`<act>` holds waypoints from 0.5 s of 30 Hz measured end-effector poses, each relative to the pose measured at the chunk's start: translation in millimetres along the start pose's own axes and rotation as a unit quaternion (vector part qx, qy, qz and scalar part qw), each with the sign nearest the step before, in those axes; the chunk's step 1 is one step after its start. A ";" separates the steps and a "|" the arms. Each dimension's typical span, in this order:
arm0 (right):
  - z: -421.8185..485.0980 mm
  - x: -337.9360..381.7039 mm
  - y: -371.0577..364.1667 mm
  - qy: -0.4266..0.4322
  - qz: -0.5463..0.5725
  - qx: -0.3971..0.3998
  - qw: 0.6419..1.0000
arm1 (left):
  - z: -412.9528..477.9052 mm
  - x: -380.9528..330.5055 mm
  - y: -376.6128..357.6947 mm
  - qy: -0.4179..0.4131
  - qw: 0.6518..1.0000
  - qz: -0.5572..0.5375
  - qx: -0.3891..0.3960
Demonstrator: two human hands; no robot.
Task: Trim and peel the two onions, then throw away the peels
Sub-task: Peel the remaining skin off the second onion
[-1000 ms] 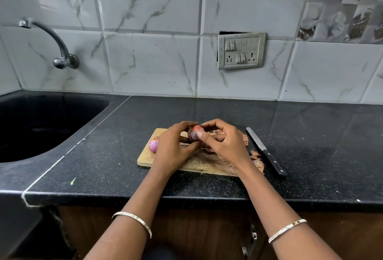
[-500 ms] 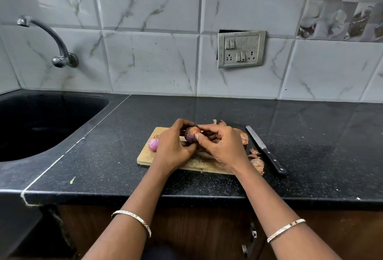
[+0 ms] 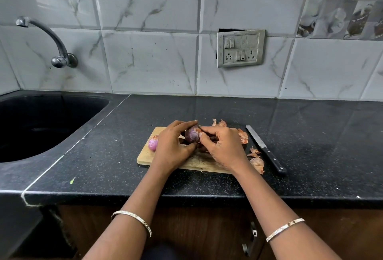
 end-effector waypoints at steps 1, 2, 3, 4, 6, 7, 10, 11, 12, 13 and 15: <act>-0.1 -0.8 -0.3 -0.002 0.001 -0.004 1.000 | 0.2 0.3 0.0 0.003 1.000 -0.003 0.000; 0.0 -1.4 -0.4 -0.004 0.001 -0.009 1.000 | 0.5 0.8 0.1 0.007 1.000 -0.006 0.000; 0.1 -1.6 -0.3 -0.006 0.000 -0.014 1.000 | 0.8 1.2 -0.1 0.010 1.000 -0.007 0.000; 0.3 -2.0 -0.3 -0.008 -0.003 -0.018 1.000 | 0.8 1.4 -0.4 0.011 1.000 -0.009 0.000; 0.6 -2.9 -0.5 -0.011 -0.007 -0.030 0.999 | 0.8 2.0 -1.8 0.014 1.000 -0.021 0.004; 0.8 -3.3 -0.6 -0.013 -0.009 -0.039 0.999 | 0.9 2.3 -2.6 0.019 0.999 -0.029 0.007; 0.6 -4.2 -0.3 -0.026 -0.009 -0.067 0.997 | 1.3 2.5 -4.5 0.037 0.998 -0.045 0.012; 0.4 -4.7 -0.5 -0.029 -0.012 -0.072 0.997 | 1.6 2.7 -4.8 0.039 0.998 -0.045 0.013; 0.1 -5.0 -0.8 -0.032 -0.015 -0.075 0.997 | 1.8 3.0 -5.1 0.042 0.998 -0.046 0.016; -0.2 -5.4 -1.1 -0.035 -0.017 -0.080 0.996 | 1.7 3.1 -5.4 0.044 0.998 -0.051 0.019; -0.2 -7.1 -1.5 -0.043 -0.019 -0.092 0.995 | 1.7 3.5 -5.8 0.042 0.997 -0.063 0.023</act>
Point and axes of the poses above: each hand's wrist, its own z-axis towards the middle knuckle, its own y-axis out of the back of the hand, x = y × z, the point moved 1 cm from there along z, towards the middle knuckle, and after that the axes turned 14 degrees about y, right-handed, at the moved point
